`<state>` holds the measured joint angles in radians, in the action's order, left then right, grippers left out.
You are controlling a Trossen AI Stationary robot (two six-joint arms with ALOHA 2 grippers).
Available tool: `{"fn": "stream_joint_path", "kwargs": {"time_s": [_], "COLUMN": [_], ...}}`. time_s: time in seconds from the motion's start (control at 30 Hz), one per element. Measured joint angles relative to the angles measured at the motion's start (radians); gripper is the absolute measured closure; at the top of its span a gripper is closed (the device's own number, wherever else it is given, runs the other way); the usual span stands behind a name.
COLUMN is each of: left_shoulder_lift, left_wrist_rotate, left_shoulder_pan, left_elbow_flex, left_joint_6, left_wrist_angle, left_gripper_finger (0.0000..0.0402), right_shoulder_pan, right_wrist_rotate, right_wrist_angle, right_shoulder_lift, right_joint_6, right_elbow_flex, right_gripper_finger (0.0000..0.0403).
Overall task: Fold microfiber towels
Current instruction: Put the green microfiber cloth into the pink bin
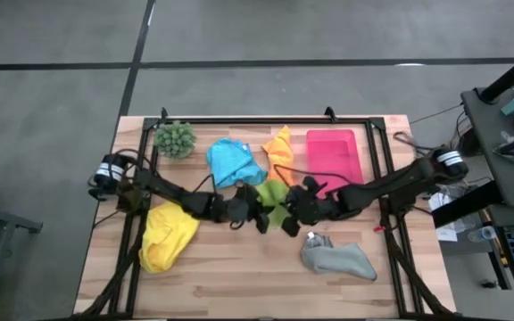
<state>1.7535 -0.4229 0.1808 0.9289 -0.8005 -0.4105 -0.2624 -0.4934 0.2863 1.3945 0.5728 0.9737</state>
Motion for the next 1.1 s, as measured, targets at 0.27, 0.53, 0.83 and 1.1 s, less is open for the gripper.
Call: {"fn": "stream_joint_path", "kwargs": {"time_s": [0.27,0.53,0.83,1.1], "left_shoulder_lift": [0.021,0.137,0.310,0.451], "left_wrist_rotate": [0.104,0.151,0.247,0.324], "left_shoulder_pan": [-0.114,-0.178,-0.271,-0.324], "left_elbow_flex": [0.150,0.294,0.503,0.703], "left_joint_6": [0.187,0.248,0.267,0.254], "left_wrist_angle": [-0.048,-0.050,-0.063,-0.015], "left_gripper_finger": [0.0401,0.0401,0.0401,0.0402], "right_shoulder_pan": [0.044,0.114,0.231,0.357], "right_wrist_rotate": [-0.084,-0.087,-0.120,-0.107], "right_wrist_angle": [0.226,0.341,0.557,0.680], "right_shoulder_lift": [-0.154,-0.231,-0.314,-0.353], "right_joint_6": [0.010,-0.009,0.009,0.003], "right_elbow_flex": [0.000,0.000,0.000,-0.002], "right_gripper_finger": [0.0390,0.0390,0.0390,0.0390]}}
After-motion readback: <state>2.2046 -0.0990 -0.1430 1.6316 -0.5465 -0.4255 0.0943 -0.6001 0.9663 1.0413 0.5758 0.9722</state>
